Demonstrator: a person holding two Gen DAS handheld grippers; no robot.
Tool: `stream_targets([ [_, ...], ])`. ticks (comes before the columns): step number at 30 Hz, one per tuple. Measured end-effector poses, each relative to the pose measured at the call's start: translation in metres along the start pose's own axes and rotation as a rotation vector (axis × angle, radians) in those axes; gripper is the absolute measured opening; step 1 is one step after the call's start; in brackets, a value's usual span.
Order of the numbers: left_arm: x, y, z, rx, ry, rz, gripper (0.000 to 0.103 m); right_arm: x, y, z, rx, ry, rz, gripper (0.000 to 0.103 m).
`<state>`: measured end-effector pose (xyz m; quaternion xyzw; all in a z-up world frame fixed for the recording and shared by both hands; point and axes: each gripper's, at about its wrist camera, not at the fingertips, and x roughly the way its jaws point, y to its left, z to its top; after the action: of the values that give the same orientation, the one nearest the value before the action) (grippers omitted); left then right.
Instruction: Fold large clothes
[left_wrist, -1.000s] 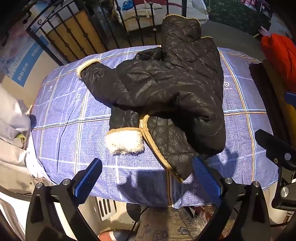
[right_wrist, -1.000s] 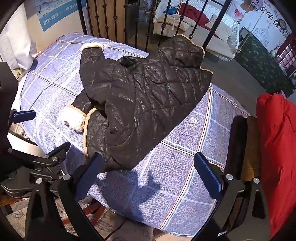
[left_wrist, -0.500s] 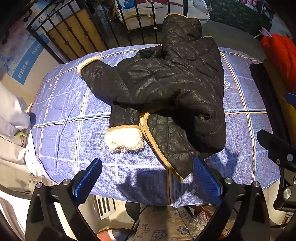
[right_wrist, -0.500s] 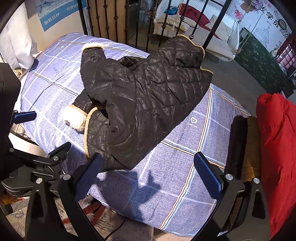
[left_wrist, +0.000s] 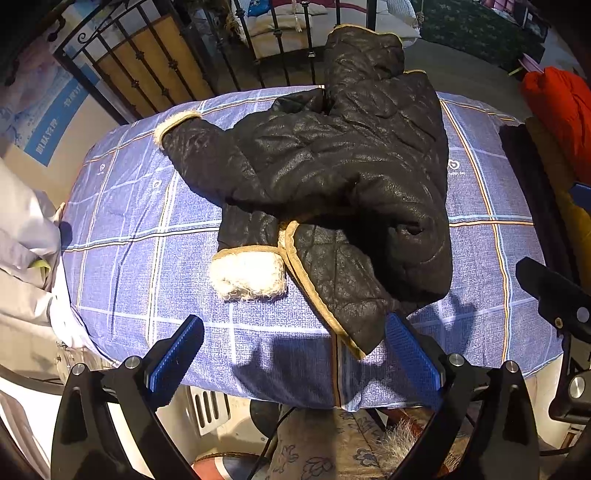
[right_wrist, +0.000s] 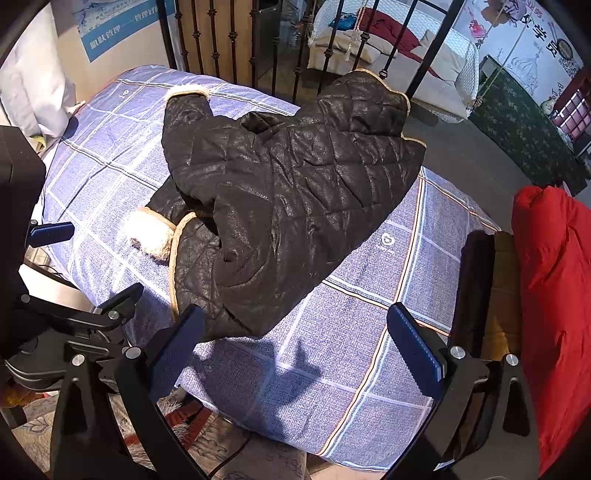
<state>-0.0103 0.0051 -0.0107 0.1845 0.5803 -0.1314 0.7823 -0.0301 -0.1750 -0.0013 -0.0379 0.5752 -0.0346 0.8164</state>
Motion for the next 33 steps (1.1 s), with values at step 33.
stream_targets([
  [33,0.0006,-0.0012,-0.0029,-0.006,0.009,0.003,0.097,-0.0023,0.0018,-0.0031,-0.006,-0.001,0.004,0.098],
])
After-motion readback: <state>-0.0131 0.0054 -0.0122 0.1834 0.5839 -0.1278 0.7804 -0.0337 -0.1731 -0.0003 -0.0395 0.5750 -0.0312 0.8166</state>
